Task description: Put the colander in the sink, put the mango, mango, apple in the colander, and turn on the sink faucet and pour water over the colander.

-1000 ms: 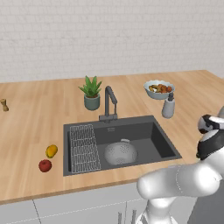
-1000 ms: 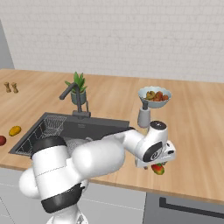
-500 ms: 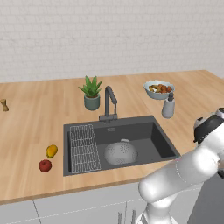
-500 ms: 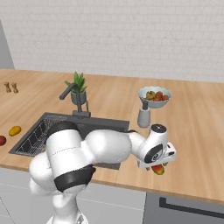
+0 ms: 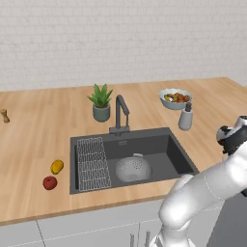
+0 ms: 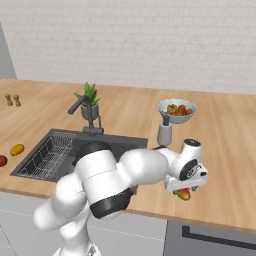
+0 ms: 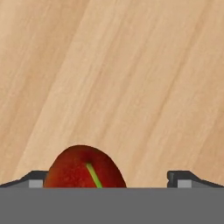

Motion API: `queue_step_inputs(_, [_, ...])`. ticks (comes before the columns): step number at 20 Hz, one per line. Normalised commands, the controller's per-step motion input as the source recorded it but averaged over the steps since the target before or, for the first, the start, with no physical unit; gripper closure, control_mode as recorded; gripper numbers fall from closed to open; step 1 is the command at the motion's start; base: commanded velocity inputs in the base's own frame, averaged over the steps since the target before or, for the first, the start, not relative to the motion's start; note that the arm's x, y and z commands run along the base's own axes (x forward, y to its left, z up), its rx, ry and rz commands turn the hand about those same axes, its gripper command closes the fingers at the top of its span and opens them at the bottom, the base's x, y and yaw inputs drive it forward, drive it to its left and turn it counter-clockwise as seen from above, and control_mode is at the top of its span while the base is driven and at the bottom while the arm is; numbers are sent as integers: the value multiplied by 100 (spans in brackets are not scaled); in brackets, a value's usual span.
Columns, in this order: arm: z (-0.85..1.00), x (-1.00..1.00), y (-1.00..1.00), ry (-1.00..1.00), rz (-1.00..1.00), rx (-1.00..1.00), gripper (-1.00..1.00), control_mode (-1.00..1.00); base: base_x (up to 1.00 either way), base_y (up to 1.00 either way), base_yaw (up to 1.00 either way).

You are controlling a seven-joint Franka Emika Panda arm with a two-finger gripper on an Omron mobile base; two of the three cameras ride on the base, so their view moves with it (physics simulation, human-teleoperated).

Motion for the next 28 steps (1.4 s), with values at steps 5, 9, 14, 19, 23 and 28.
queue_step_inputs(5, [-53,-1,-11,15,0,0,100,-100,0,0,0])
queue_step_inputs(9, [-23,-38,2,2,-1,0,100,-100,0,0,0])
queue_step_inputs(14, [4,-72,70,-31,-6,-3,100,-100,0,0,0])
queue_step_inputs(19, [28,-74,100,-70,-6,-5,100,-100,0,0,0])
queue_step_inputs(23, [48,-57,100,-59,-11,-6,100,-100,0,0,0])
queue_step_inputs(28, [62,-20,100,-19,-24,-5,100,-100,0,0,0])
